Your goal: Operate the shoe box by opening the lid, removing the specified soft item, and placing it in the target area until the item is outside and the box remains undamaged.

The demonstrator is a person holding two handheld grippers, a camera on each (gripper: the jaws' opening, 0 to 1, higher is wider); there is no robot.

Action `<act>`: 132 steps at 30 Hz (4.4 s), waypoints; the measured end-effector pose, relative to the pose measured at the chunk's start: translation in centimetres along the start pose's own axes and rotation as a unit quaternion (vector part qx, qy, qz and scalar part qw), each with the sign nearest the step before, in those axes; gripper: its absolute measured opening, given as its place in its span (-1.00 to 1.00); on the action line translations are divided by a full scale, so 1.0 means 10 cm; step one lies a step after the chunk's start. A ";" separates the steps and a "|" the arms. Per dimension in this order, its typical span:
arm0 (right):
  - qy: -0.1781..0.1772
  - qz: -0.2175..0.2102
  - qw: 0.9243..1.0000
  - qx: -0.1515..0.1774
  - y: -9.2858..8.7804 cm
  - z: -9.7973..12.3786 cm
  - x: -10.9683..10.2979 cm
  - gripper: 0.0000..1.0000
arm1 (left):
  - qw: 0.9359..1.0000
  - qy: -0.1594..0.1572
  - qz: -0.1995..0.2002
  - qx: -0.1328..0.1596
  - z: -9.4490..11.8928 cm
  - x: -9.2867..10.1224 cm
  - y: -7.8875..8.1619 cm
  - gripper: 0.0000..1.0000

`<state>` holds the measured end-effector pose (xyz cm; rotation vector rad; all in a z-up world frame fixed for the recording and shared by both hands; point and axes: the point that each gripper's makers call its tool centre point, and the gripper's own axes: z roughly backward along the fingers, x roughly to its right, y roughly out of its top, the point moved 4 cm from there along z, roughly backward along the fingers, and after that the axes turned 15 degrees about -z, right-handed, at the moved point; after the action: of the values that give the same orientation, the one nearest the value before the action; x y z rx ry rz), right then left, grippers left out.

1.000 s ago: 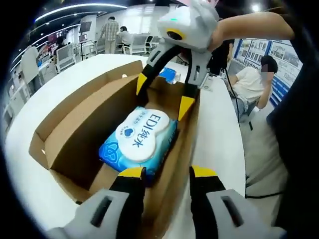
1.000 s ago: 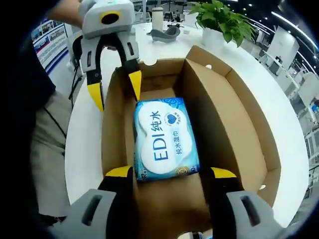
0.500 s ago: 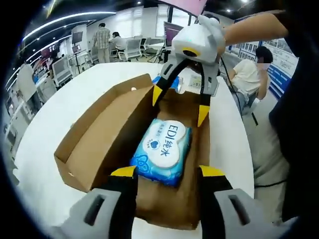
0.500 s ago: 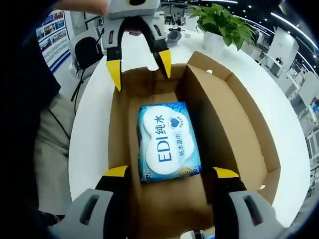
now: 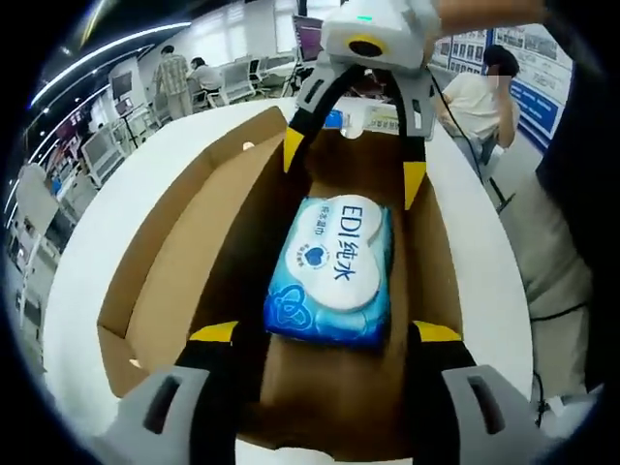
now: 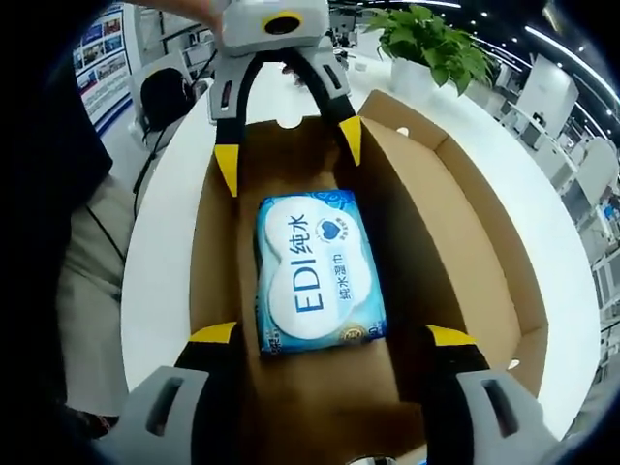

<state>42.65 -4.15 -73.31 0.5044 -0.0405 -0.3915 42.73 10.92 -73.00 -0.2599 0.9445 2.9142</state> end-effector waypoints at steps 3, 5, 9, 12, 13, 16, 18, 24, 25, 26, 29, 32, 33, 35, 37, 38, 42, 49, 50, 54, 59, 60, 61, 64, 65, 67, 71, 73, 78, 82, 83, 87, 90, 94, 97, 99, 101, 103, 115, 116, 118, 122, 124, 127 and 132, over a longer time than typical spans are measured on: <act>0.005 -0.001 1.000 0.007 0.00 -0.07 0.00 0.51 | 1.000 -0.005 0.016 0.005 -0.08 -0.07 -0.01 0.45; 0.010 -0.005 1.000 0.009 0.00 -0.12 0.00 0.53 | 1.000 -0.022 0.009 0.007 -0.13 -0.04 -0.01 0.45; 0.015 -0.006 1.000 0.008 -0.01 -0.21 -0.03 0.55 | 1.000 -0.027 -0.002 0.009 -0.20 -0.03 0.00 0.45; 0.019 -0.005 1.000 0.005 -0.04 -0.29 -0.03 0.57 | 0.999 -0.038 -0.026 0.000 -0.27 0.01 -0.02 0.45; 0.019 -0.005 1.000 0.003 -0.04 -0.32 -0.01 0.57 | 0.999 -0.043 -0.027 -0.003 -0.30 0.02 -0.02 0.45; 0.021 -0.008 1.000 0.002 -0.05 -0.37 0.01 0.57 | 0.998 -0.046 -0.031 -0.010 -0.36 0.03 -0.04 0.43; 0.025 -0.011 1.000 -0.003 -0.07 -0.40 0.01 0.56 | 0.998 -0.047 -0.032 -0.017 -0.39 0.02 -0.07 0.42; 0.025 -0.008 0.999 -0.017 -0.15 -0.50 -0.04 0.51 | 0.997 -0.051 -0.046 -0.033 -0.48 0.04 -0.11 0.47; 0.025 -0.009 1.000 -0.016 -0.15 -0.51 -0.04 0.51 | 0.997 -0.050 -0.048 -0.033 -0.49 0.04 -0.12 0.47; 0.026 -0.009 0.999 -0.015 -0.15 -0.51 -0.03 0.53 | 0.997 -0.051 -0.045 -0.033 -0.50 0.03 -0.12 0.46; 0.029 -0.001 0.999 -0.019 -0.17 -0.53 -0.02 0.54 | 0.997 -0.056 -0.044 -0.034 -0.51 0.03 -0.12 0.47; 0.033 -0.001 0.999 -0.023 -0.16 -0.54 -0.01 0.55 | 0.996 -0.062 -0.045 -0.039 -0.54 0.03 -0.13 0.49; 0.034 -0.001 0.999 -0.023 -0.16 -0.53 -0.01 0.55 | 0.996 -0.063 -0.044 -0.045 -0.56 0.04 -0.14 0.50; 0.034 0.003 0.999 -0.024 -0.17 -0.53 -0.01 0.52 | 0.996 -0.066 -0.041 -0.054 -0.58 0.04 -0.14 0.51; 0.033 0.003 0.999 -0.024 -0.17 -0.53 0.00 0.51 | 0.995 -0.067 -0.043 -0.057 -0.56 0.05 -0.14 0.51; 0.033 0.003 0.999 -0.024 -0.17 -0.53 0.00 0.50 | 0.995 -0.067 -0.043 -0.057 -0.56 0.05 -0.14 0.50; 0.028 0.002 0.999 -0.033 -0.14 -0.53 0.00 0.44 | 0.995 -0.065 -0.043 -0.063 -0.56 0.05 -0.13 0.46; 0.028 0.013 0.999 -0.032 -0.12 -0.44 0.03 0.40 | 0.996 -0.057 -0.031 -0.068 -0.52 0.06 -0.10 0.43; 0.029 0.013 0.999 -0.031 -0.12 -0.42 0.02 0.40 | 0.996 -0.056 -0.030 -0.067 -0.50 0.06 -0.09 0.43; 0.032 0.008 0.999 -0.027 -0.11 -0.39 -0.01 0.39 | 0.995 -0.059 -0.033 -0.068 -0.45 0.06 -0.05 0.42; 0.031 0.013 0.999 -0.018 -0.06 -0.33 -0.05 0.39 | 0.996 -0.052 -0.032 -0.066 -0.36 0.09 -0.02 0.41; 0.031 0.016 0.999 -0.018 -0.05 -0.32 -0.07 0.39 | 0.996 -0.049 -0.032 -0.064 -0.33 0.11 -0.01 0.41; 0.029 0.019 0.999 -0.019 -0.04 -0.31 -0.07 0.39 | 0.996 -0.047 -0.033 -0.063 -0.32 0.11 0.00 0.41; 0.027 0.025 0.999 -0.012 0.02 -0.25 -0.09 0.38 | 0.997 -0.038 -0.032 -0.063 -0.25 0.10 0.00 0.41; 0.024 0.028 0.999 -0.008 0.05 -0.22 -0.08 0.38 | 0.997 -0.034 -0.033 -0.062 -0.23 0.09 0.01 0.41; 0.016 0.037 0.999 -0.005 0.09 -0.18 -0.07 0.38 | 0.997 -0.024 -0.034 -0.061 -0.19 0.07 0.04 0.41; 0.005 0.048 0.999 0.002 0.16 -0.07 -0.05 0.38 | 0.997 -0.007 -0.041 -0.058 -0.09 0.03 0.10 0.40; 0.005 0.050 0.999 0.008 0.19 -0.03 -0.05 0.37 | 0.997 -0.003 -0.042 -0.057 -0.05 0.03 0.12 0.40; 0.004 0.057 0.998 0.020 0.26 0.05 -0.07 0.36 | 0.997 0.009 -0.042 -0.056 0.04 0.04 0.16 0.40; 0.005 0.060 0.998 0.028 0.29 0.11 -0.11 0.36 | 0.997 0.013 -0.044 -0.056 0.12 0.05 0.21 0.40; 0.005 0.061 0.998 0.030 0.30 0.13 -0.12 0.36 | 0.997 0.015 -0.045 -0.056 0.14 0.06 0.22 0.40; 0.002 0.064 0.997 0.042 0.35 0.23 -0.16 0.36 | 0.997 0.024 -0.049 -0.050 0.25 0.07 0.28 0.40; -0.004 0.070 0.996 0.057 0.40 0.35 -0.19 0.35 | 0.997 0.035 -0.053 -0.044 0.33 0.07 0.34 0.39; -0.012 0.075 0.994 0.075 0.43 0.48 -0.24 0.34 | 0.996 0.048 -0.060 -0.037 0.42 0.10 0.43 0.39; -0.015 0.078 0.994 0.081 0.42 0.55 -0.29 0.34 | 0.996 0.055 -0.064 -0.032 0.46 0.15 0.49 0.39; -0.015 0.079 0.993 0.085 0.40 0.60 -0.33 0.34 | 0.996 0.058 -0.066 -0.029 0.48 0.19 0.52 0.39; -0.017 0.080 0.993 0.088 0.38 0.63 -0.37 0.34 | 0.996 0.060 -0.068 -0.027 0.49 0.23 0.55 0.39; -0.022 0.080 0.992 0.093 0.35 0.67 -0.42 0.33 | 0.995 0.062 -0.072 -0.029 0.50 0.27 0.59 0.39; -0.030 0.071 0.991 0.106 0.19 0.85 -0.73 0.33 | 0.994 0.062 -0.090 -0.015 0.58 0.59 0.77 0.38; -0.031 0.071 0.991 0.106 0.17 0.86 -0.76 0.33 | 0.994 0.062 -0.090 -0.014 0.58 0.62 0.78 0.38; -0.030 0.072 0.991 0.107 0.13 0.86 -0.80 0.33 | 0.994 0.062 -0.090 -0.014 0.58 0.67 0.80 0.38; -0.026 0.071 0.992 0.105 0.06 0.82 -0.87 0.33 | 0.994 0.062 -0.089 -0.013 0.55 0.79 0.81 0.37; -0.021 0.072 0.992 0.099 0.03 0.80 -0.91 0.33 | 0.995 0.059 -0.082 -0.010 0.52 0.85 0.79 0.37; -0.018 0.071 0.993 0.095 -0.01 0.78 -0.97 0.33 | 0.995 0.055 -0.078 -0.009 0.49 0.93 0.77 0.37; -0.004 0.059 0.994 0.090 -0.08 0.77 -1.09 0.33 | 0.997 0.040 -0.072 -0.003 0.50 1.05 0.78 0.37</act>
<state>31.20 -4.27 -66.27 0.6743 -0.1134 -0.2742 30.81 7.68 -66.40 -0.4286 0.8883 2.7939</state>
